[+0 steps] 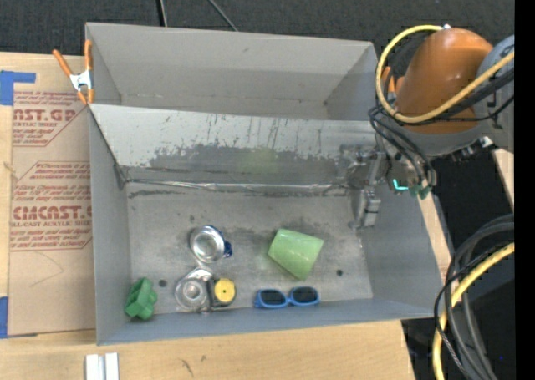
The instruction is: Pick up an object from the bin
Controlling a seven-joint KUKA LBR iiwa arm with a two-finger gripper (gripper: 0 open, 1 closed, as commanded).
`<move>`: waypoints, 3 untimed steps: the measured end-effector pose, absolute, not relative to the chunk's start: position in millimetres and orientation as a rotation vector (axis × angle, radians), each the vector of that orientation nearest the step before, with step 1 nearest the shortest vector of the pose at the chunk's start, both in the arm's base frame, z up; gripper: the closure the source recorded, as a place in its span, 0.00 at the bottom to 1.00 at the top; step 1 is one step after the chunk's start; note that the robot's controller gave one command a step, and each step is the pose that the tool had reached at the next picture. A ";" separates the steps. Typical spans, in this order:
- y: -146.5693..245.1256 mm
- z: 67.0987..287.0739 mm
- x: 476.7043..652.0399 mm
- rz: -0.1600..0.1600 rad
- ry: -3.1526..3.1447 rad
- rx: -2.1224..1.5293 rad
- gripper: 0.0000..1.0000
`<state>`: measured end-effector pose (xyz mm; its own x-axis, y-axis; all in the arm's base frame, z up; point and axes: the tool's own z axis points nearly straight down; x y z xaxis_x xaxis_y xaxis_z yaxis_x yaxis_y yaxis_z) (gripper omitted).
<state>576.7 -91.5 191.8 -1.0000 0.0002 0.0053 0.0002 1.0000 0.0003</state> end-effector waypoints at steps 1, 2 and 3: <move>-28.5 105.4 525.9 -0.005 -3.119 0.322 0.00; -30.9 108.5 528.5 0.000 -3.127 0.317 1.00; 51.2 144.6 567.8 -0.007 -3.139 0.262 1.00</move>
Offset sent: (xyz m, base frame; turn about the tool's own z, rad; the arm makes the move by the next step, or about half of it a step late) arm -0.0487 0.0602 -0.0831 -0.2027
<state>567.8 51.2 144.6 -0.9862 -0.1656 -0.0083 -0.1657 0.9862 0.0039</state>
